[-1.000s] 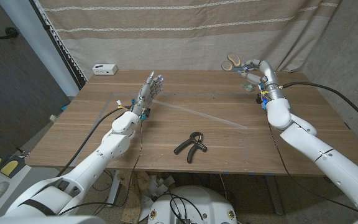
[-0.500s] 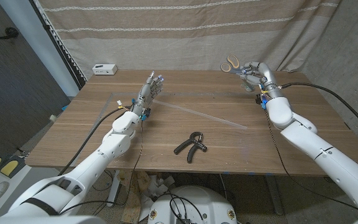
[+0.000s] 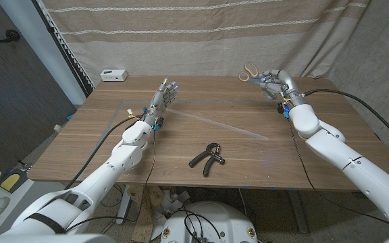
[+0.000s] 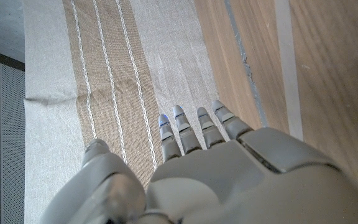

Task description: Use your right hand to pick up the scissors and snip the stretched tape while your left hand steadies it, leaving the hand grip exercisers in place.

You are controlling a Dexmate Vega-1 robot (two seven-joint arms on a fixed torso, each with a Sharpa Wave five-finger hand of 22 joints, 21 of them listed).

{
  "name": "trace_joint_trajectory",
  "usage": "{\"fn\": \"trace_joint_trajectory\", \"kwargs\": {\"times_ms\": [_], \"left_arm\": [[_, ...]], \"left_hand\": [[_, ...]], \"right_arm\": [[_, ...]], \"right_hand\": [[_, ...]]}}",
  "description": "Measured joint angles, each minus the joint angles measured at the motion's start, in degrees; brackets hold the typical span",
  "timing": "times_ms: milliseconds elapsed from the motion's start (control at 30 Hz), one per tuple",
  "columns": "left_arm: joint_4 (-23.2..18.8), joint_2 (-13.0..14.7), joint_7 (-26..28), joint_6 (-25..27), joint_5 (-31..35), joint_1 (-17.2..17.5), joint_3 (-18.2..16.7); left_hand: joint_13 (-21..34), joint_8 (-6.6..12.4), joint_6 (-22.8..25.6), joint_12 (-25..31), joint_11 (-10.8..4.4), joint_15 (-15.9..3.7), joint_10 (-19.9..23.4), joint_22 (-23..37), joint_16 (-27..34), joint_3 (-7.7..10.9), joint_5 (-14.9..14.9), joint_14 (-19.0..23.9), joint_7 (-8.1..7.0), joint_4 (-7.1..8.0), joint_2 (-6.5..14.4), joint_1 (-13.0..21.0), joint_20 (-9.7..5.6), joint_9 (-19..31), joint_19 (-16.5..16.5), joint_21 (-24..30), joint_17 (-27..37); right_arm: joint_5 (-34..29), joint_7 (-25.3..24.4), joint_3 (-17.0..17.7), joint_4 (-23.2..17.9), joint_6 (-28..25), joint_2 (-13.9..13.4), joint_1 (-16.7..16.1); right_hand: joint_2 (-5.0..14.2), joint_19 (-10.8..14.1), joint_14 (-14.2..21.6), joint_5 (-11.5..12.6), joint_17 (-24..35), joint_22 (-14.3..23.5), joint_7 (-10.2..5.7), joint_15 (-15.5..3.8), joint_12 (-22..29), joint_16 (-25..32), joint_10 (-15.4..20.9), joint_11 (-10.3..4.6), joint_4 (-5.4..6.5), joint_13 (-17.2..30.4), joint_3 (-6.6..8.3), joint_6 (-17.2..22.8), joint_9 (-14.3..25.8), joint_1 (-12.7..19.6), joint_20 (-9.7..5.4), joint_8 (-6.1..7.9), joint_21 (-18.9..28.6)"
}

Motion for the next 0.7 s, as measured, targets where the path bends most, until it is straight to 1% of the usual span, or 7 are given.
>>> {"fn": "trace_joint_trajectory", "kwargs": {"times_ms": [67, 133, 167, 267, 433, 567, 700], "left_arm": [[0.1, -0.1, -0.1, 0.0, 0.0, 0.0, 0.0], [0.2, -0.1, -0.2, 0.0, 0.0, -0.1, 0.0], [0.3, -0.1, -0.2, 0.0, 0.0, -0.1, 0.0], [0.4, -0.2, -0.3, -0.1, -0.1, -0.2, 0.0], [0.5, -0.3, -0.3, -0.2, -0.1, -0.2, 0.0], [0.4, -0.3, -0.3, -0.3, -0.1, -0.1, 0.1], [0.3, -0.3, -0.1, -0.3, -0.1, 0.0, 0.1]], "left_hand": [[0.0, 0.00, 0.0, 0.0, 0.00, 0.00, 0.0, 0.0, 0.0, 0.00, 0.0, 0.0, 0.00, 0.00, 0.1, -0.1, 0.00, 0.0, 0.0, 0.0, 0.0], [0.0, 0.00, 0.0, 0.0, 0.00, 0.00, 0.0, 0.0, 0.0, 0.00, 0.0, 0.0, 0.00, 0.00, 0.1, -0.1, 0.00, 0.0, 0.0, 0.0, 0.0], [0.0, 0.00, 0.0, 0.0, 0.00, 0.00, 0.0, 0.0, 0.0, 0.00, 0.0, 0.0, 0.00, 0.00, 0.1, -0.1, 0.00, 0.0, 0.0, 0.0, 0.0], [0.0, 0.00, 0.0, 0.0, 0.00, 0.00, 0.0, 0.0, 0.0, 0.00, 0.0, 0.0, 0.00, 0.00, 0.1, -0.1, 0.00, 0.0, 0.0, 0.0, 0.0], [0.0, 0.00, 0.0, 0.0, 0.00, 0.00, 0.0, 0.0, 0.0, 0.00, 0.0, 0.0, 0.00, 0.00, -0.2, -0.4, 0.00, 0.0, 0.0, 0.0, 0.0], [0.0, 0.00, 0.0, 0.0, 0.00, 0.00, 0.0, 0.0, 0.0, -0.16, 0.0, 0.0, 0.00, 0.16, -0.2, -0.4, 0.00, 0.0, 0.0, 0.0, 0.0], [0.0, 0.00, 0.0, 0.0, 0.00, 0.00, 0.0, 0.0, 0.0, -0.16, 0.0, 0.0, 0.00, 0.16, -0.1, -0.5, 0.00, 0.0, 0.0, 0.0, 0.0]], "right_arm": [[0.4, 0.3, -0.1, 0.1, -0.1, -0.1, 0.1], [0.8, 0.7, -0.2, 0.2, -0.2, -0.2, 0.2], [1.0, 0.8, -0.2, 0.2, -0.3, -0.2, 0.2], [1.6, 1.3, -0.2, 0.3, -0.4, -0.4, 0.4], [2.1, 1.8, -0.3, 0.3, -0.7, -0.7, 0.4], [2.4, 1.9, -0.3, 0.2, -0.9, -0.9, 0.4], [3.1, 2.3, -0.3, 0.0, -1.1, -1.0, 0.4]], "right_hand": [[0.00, 0.2, 1.1, 0.2, 0.4, 0.3, -0.31, -0.58, -0.3, 0.3, -0.3, 0.08, -0.03, -0.3, -0.13, 0.3, -0.2, 0.0, -0.20, -0.01, 0.8], [-0.24, 0.2, 2.0, 0.3, 0.6, 0.5, -0.17, -1.50, -0.6, 0.8, -0.3, 0.10, -0.22, -0.7, -0.35, 0.4, -0.2, 0.3, -0.20, -0.21, 1.2], [0.22, 0.2, 2.0, 0.3, 0.8, 0.6, 0.02, -1.50, -0.5, 0.8, -0.2, 0.14, -0.22, -0.9, -0.50, 0.6, -0.2, 1.6, -0.19, -0.23, 1.6], [-0.05, 0.2, 2.0, 0.3, 0.9, 0.8, 0.22, -1.50, -0.3, 1.2, 0.2, 0.55, -0.33, -0.9, -0.78, 0.8, -0.2, 1.9, -0.19, -0.49, 2.2], [0.05, 0.2, 2.8, 0.3, 1.7, 1.4, 0.12, -0.68, -0.3, 2.8, 0.8, 1.15, -0.08, -1.2, -1.44, 1.8, -0.5, 2.2, -0.19, -0.86, 4.0], [-0.53, 0.2, 2.9, 0.3, 2.2, 1.7, 0.05, -0.57, 0.2, 3.6, 2.2, 1.51, -0.21, -1.4, -2.06, 3.7, -0.9, 3.0, -0.19, -0.86, 5.2], [-0.62, 0.4, 3.6, 0.3, 2.5, 2.2, 0.13, -0.25, 0.7, 4.4, 3.8, 1.81, -0.44, -1.6, -2.62, 5.4, -1.5, 3.8, 0.00, -0.86, 6.6]]}}
